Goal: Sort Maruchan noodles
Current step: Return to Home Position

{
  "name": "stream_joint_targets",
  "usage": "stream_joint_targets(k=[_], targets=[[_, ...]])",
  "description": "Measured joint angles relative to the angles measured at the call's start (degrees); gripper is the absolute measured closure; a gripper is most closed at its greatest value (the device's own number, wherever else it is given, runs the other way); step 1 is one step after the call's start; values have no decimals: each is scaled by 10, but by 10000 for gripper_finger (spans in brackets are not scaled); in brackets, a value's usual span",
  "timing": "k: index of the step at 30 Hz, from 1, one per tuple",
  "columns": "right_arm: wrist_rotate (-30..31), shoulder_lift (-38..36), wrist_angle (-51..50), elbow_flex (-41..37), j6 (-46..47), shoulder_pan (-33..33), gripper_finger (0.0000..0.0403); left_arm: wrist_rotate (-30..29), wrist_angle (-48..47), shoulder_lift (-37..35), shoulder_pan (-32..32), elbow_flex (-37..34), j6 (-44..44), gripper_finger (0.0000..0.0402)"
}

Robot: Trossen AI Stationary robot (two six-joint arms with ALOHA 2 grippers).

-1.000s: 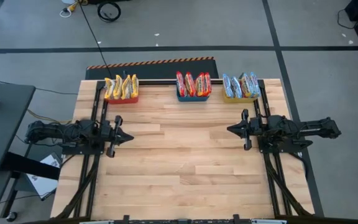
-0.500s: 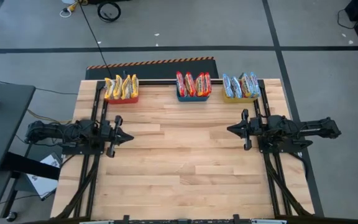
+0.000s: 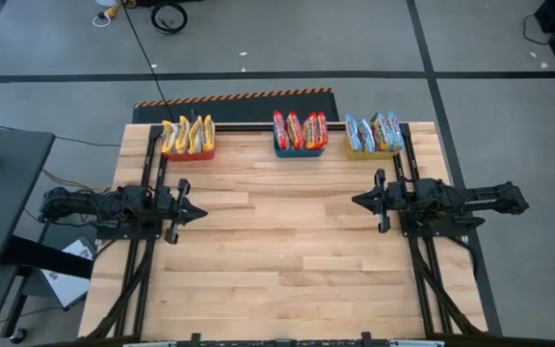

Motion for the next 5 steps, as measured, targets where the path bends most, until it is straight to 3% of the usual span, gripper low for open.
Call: stream_joint_targets(k=[5], targets=[[0, 0, 0, 0, 0, 0, 373, 0, 0, 0, 0, 0, 0, 388]])
